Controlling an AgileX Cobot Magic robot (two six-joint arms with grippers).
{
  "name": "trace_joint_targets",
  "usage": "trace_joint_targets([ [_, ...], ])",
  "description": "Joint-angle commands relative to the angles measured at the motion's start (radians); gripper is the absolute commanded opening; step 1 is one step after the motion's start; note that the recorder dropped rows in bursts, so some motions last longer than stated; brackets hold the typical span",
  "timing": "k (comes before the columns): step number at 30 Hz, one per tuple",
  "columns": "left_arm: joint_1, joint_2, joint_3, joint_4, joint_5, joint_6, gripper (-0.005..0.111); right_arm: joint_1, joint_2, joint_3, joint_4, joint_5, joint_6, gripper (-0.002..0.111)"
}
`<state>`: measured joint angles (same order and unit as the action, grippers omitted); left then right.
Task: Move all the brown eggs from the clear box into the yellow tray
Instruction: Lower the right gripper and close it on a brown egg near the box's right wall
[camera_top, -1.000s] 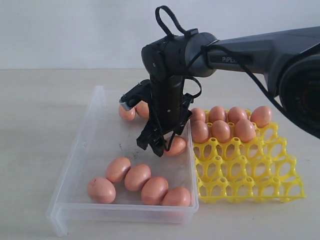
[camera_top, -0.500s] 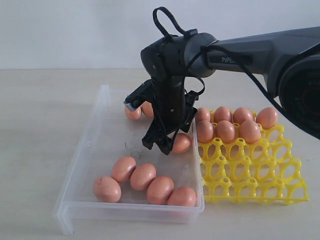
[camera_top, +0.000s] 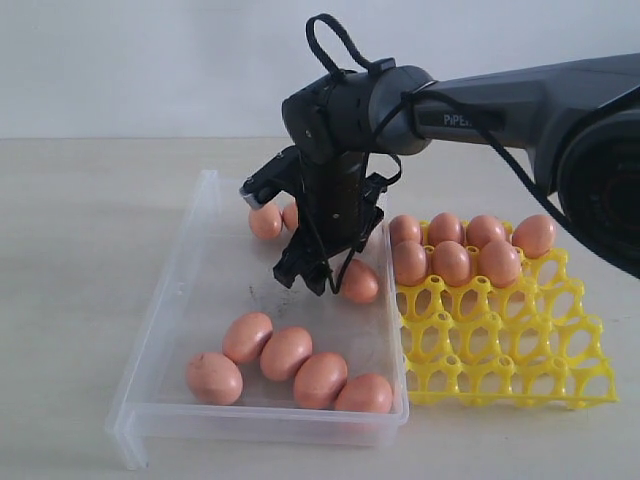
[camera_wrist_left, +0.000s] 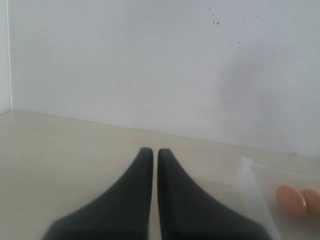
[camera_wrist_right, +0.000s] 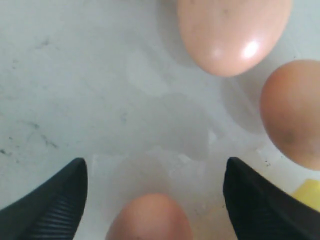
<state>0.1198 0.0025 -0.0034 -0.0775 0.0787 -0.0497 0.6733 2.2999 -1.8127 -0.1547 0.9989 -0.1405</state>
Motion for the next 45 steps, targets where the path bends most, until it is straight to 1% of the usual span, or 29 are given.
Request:
trace_joint_targets([
  [1,-0.002,-0.002,0.003,-0.009,-0.003,-0.009,0.004,-0.005,-0.043,-0.005,-0.014,0.037,-0.037,0.067],
  [4,-0.002,-0.002,0.003,-0.009,-0.003,-0.009,0.004,-0.005,-0.055,-0.005,-0.023,0.08,-0.037,0.067],
  [9,-0.002,-0.002,0.003,-0.009,-0.003,-0.009,0.004,-0.005,-0.055,-0.005,-0.056,0.142,0.074,0.067],
  [15,-0.002,-0.002,0.003,-0.009,-0.003,-0.009,0.004,-0.005,-0.055,-0.005,-0.002,0.179,0.157,0.067],
  [21,-0.002,-0.002,0.003,-0.009,-0.003,-0.009,0.004,-0.005,-0.055,-0.005,0.009,0.216,0.315,0.067],
  [28,-0.002,-0.002,0.003,-0.009,-0.003,-0.009,0.004,-0.003,-0.055,-0.003,0.015,0.222,0.407,0.067],
  [42,-0.002,-0.002,0.003,-0.009,-0.001,-0.009,0.004,0.037,-0.054,-0.003,0.016,0.222,0.396,0.067],
  [45,-0.002,-0.002,0.003,-0.009,-0.004,-0.009,0.004,0.037,-0.054,-0.003,0.02,0.222,0.43,0.067],
])
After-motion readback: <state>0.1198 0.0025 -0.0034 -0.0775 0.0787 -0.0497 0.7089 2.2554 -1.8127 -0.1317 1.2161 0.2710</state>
